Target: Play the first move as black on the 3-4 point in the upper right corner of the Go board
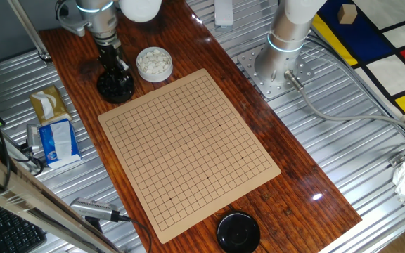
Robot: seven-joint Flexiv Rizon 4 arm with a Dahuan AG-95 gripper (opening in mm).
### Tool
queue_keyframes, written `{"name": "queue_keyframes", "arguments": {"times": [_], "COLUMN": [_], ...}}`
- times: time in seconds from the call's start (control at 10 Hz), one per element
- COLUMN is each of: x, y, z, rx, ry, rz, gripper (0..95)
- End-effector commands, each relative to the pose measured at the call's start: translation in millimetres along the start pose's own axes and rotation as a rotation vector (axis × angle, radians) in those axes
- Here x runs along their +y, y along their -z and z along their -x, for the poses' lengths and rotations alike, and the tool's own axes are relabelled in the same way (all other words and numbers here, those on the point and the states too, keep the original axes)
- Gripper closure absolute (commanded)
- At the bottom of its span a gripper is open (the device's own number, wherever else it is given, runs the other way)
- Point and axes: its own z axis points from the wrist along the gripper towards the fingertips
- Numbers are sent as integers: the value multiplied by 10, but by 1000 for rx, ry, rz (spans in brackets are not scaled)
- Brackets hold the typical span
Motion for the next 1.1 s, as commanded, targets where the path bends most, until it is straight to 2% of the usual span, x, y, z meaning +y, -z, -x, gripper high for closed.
{"name": "queue_keyframes", "arguments": {"times": [0.1, 0.6, 0.7, 1.1], "x": [11, 9, 8, 2], "y": [2, -2, -6, -23], "z": [6, 9, 9, 17], "rx": [-6, -5, -5, -6], "ry": [5, 4, -2, -3], "rz": [9, 7, 6, 7], "gripper": [570, 570, 760, 760]}}
